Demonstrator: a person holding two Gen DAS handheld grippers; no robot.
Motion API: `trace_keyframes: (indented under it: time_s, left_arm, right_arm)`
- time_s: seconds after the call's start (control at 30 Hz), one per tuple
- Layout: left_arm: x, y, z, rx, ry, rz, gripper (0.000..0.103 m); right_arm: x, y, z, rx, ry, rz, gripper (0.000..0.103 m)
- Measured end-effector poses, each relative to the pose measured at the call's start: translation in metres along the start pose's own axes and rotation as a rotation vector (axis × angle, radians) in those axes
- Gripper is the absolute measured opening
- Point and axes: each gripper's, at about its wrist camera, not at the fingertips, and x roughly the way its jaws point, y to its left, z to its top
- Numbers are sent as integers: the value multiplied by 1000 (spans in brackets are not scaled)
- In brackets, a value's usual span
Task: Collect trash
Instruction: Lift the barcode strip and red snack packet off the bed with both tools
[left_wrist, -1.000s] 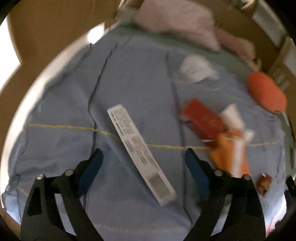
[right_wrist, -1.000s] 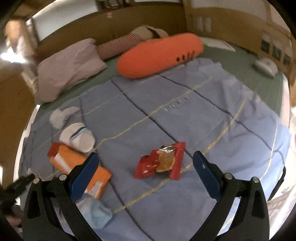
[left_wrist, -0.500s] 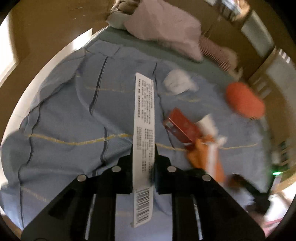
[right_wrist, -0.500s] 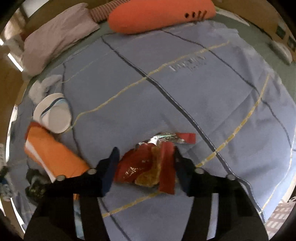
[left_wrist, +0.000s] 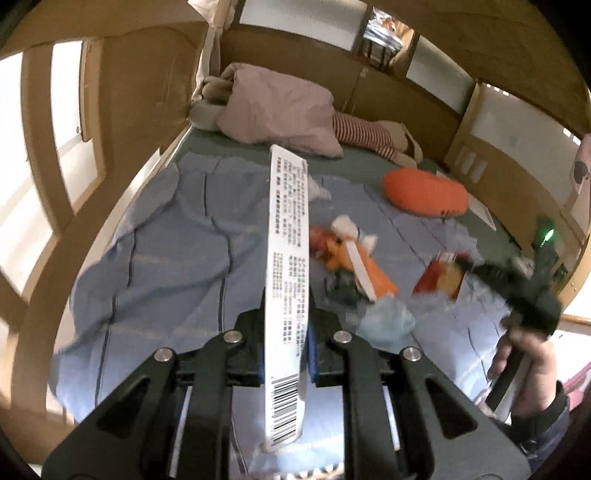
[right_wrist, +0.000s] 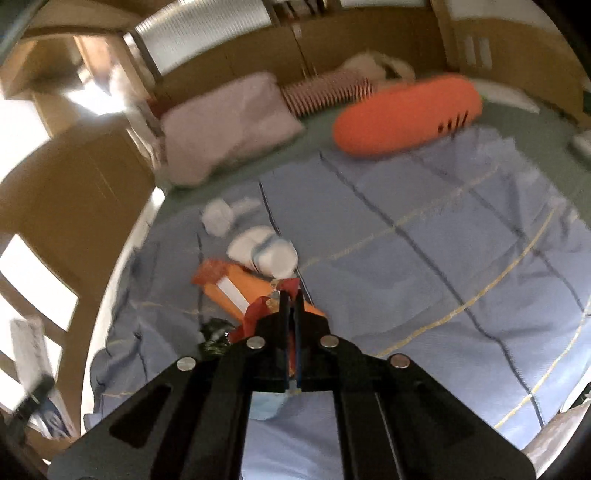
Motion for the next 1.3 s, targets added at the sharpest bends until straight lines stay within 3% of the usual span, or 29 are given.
trace_keyframes:
  time_s: [0.1, 0.13, 0.27, 0.6, 0.67, 0.8, 1.3]
  left_arm:
    - [-18, -8, -11, 30, -18, 8, 16]
    - [-23, -11, -13, 37, -29, 12, 16]
    - [-28, -18, -25, 35, -23, 5, 16]
    - [-33, -52, -62, 126, 7, 43, 16]
    - [-34, -61, -61, 165, -15, 60, 16]
    - [-31, -60, -56, 141, -18, 66, 16]
    - [-33, -60, -52, 131, -23, 77, 16]
  right_arm:
    - [-37, 16, -2, -39, -149, 13, 3]
    - [-41, 18, -4, -47, -156, 24, 3]
    - [-50, 32, -19, -93, -73, 90, 3]
    - [-106, 73, -61, -274, -139, 39, 3]
    - [-100, 76, -62, -303, -141, 41, 3]
    - [-92, 71, -61, -299, -97, 35, 3]
    - [-83, 70, -58, -308, -76, 20, 3]
